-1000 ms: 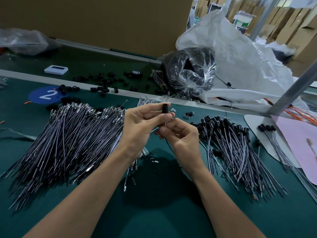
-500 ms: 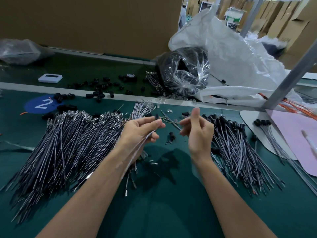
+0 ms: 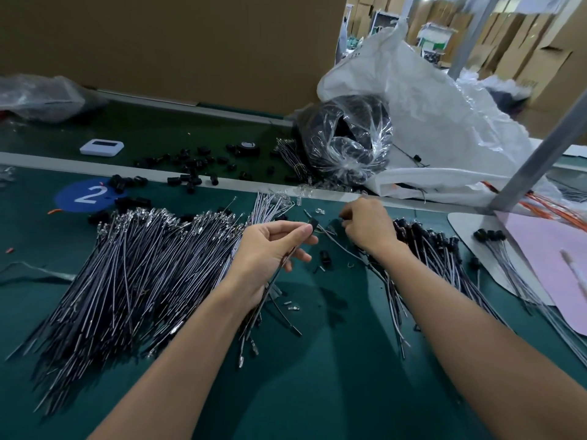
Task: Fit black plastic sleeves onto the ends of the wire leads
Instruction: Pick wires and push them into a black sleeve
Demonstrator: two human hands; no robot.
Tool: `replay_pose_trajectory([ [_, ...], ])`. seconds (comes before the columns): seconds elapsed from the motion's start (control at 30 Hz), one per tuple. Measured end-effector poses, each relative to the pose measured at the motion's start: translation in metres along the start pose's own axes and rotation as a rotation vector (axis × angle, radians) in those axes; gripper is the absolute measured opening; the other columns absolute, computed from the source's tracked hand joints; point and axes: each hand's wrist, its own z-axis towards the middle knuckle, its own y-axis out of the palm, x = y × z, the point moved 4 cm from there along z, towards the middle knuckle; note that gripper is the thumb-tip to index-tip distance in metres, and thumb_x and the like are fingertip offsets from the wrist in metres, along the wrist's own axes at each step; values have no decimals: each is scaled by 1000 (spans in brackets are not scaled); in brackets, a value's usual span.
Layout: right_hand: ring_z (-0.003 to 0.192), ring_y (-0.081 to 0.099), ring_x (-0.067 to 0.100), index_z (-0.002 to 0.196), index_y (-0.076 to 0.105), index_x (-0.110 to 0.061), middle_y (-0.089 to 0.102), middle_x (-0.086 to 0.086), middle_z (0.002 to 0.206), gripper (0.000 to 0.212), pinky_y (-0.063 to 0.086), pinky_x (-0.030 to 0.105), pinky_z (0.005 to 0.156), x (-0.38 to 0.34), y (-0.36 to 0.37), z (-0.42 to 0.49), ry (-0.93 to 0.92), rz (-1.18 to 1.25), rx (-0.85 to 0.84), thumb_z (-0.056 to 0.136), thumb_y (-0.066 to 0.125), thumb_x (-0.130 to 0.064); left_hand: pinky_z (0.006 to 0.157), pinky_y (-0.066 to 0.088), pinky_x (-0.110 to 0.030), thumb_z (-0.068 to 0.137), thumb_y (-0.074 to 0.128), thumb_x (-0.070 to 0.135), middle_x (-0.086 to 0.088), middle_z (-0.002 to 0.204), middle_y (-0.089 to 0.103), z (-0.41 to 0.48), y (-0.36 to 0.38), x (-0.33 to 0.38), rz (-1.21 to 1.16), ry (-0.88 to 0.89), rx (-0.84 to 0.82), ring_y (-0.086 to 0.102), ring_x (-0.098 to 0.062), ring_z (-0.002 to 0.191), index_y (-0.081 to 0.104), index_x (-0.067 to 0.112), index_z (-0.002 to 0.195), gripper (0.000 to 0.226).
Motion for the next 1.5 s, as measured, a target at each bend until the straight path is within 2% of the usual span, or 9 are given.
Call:
replay_pose_trajectory([
  [0.1,97,61,35,101,75,-10,63,14,111,23,51,39,77,-4,2,-2,-28,-52,12,86,60,1,41,41,-16,83,72,13,-10,87,76,0,0,0,13,4,-2,66,-12,56,73,9,94,12],
  [0.2,95,61,30,96,71,-11,66,11,107,19,52,40,80,-7,-5,-5,-23,-1,29,89,57,0,41,39,-15,82,73,13,-9,88,76,-1,1,0,30,4,-7,64,-11,54,73,10,97,15],
  [0.37,71,62,23,86,68,-20,69,-1,77,23,54,37,66,-21,-31,-42,-113,685,101,93,58,-1,42,36,-14,84,74,12,-5,87,77,1,2,-2,113,46,12,59,-8,54,74,15,96,13],
  [0.5,72,62,7,89,72,-22,70,-9,78,24,53,23,70,-30,-28,-73,-169,896,69,88,65,1,44,38,-16,81,76,8,-9,81,76,1,6,-1,167,116,15,55,-8,54,76,17,89,13],
  [0.6,74,66,10,89,71,-14,72,1,82,17,55,27,76,-27,-21,-81,-128,950,90,85,69,3,43,41,-17,80,76,5,-8,73,74,-1,9,0,179,152,-4,53,-8,52,76,16,86,13],
  [0.73,66,63,7,86,72,-14,70,-4,74,13,53,27,70,-21,-20,-84,-146,947,129,84,72,-1,42,43,-19,81,76,6,0,63,70,-3,10,2,235,193,11,52,-8,51,76,12,89,10],
  [0.87,74,69,17,87,75,-16,73,-2,78,7,56,35,73,-18,-23,-86,-184,940,200,84,74,-9,45,47,-20,81,76,6,-9,73,74,-4,13,3,231,209,13,59,-11,52,76,8,91,10],
  [1.13,76,65,10,89,75,-15,70,-7,83,8,48,21,68,-22,-27,-90,-313,818,376,85,73,-8,51,53,-22,82,73,2,-15,73,74,-2,15,3,217,214,4,66,-18,55,74,2,92,10],
  [1.5,65,65,5,88,75,-16,72,-8,73,12,50,19,65,-20,-23,-88,-220,1035,204,86,71,-5,56,57,-26,86,71,6,-10,75,74,-3,14,1,274,226,-22,68,-19,63,76,11,92,9],
])
